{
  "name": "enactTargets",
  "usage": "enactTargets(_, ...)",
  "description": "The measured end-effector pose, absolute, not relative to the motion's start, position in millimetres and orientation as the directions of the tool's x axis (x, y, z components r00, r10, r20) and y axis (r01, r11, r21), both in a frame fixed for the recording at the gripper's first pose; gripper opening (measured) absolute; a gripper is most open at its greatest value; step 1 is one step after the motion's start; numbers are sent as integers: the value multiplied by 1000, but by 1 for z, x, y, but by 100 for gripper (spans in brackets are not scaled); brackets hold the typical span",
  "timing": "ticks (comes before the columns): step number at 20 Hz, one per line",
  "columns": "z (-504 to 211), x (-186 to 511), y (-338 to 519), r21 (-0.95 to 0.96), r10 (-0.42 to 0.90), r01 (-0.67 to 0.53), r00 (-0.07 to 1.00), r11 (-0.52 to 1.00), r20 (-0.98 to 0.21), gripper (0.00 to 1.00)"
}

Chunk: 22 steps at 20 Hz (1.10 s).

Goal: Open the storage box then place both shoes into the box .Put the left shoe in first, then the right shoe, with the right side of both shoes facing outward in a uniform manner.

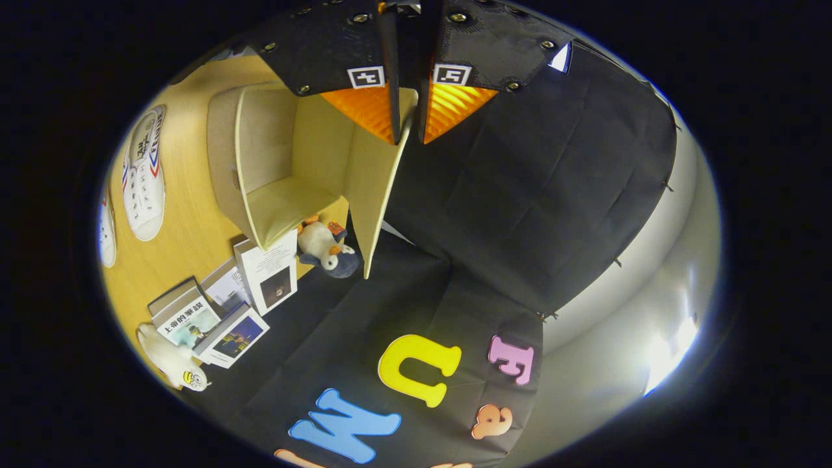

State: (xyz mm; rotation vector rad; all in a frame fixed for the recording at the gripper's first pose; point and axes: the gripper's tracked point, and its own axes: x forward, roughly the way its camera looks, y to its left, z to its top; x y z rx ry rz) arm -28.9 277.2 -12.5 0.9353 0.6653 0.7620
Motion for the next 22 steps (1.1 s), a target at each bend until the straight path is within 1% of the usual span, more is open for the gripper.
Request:
enactTargets(7,0,-27,320,865,838,-330,518,378,-169,13)
enactTargets(22,7,-30,426,875,914,-379,378,300,-149,13)
